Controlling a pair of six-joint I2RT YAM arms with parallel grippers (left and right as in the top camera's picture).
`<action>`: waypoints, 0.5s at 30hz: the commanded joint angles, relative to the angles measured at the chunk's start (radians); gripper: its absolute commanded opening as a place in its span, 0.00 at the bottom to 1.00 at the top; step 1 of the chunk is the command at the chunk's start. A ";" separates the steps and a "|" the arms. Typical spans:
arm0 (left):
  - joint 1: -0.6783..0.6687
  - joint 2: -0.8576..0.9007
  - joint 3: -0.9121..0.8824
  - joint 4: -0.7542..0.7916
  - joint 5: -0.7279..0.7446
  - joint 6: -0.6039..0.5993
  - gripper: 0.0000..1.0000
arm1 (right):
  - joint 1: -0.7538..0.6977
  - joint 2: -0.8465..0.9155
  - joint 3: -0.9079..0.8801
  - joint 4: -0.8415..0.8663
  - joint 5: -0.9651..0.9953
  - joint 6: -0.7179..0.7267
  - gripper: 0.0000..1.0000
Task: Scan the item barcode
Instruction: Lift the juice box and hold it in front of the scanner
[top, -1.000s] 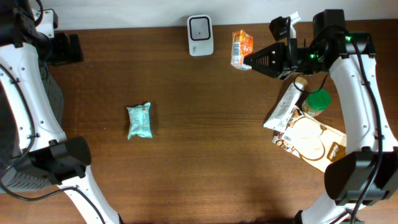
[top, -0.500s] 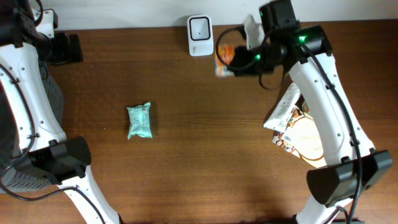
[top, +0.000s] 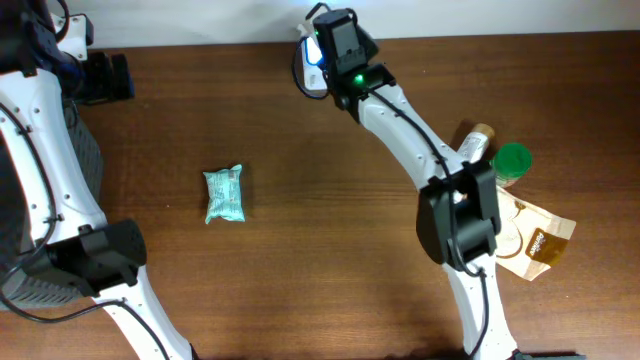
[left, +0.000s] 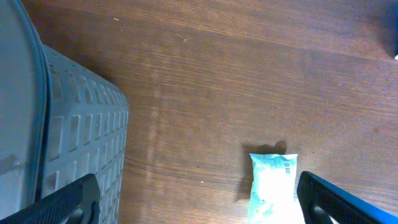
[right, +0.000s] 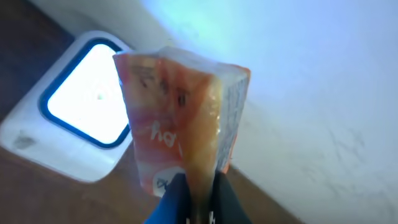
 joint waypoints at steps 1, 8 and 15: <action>0.006 -0.013 0.004 0.002 0.011 0.019 0.99 | 0.015 0.050 0.005 0.079 0.041 -0.105 0.04; 0.006 -0.013 0.004 0.002 0.011 0.019 0.99 | 0.030 0.131 0.005 0.205 0.041 -0.258 0.04; 0.006 -0.013 0.004 0.002 0.011 0.019 0.99 | 0.030 0.156 0.005 0.217 0.045 -0.258 0.04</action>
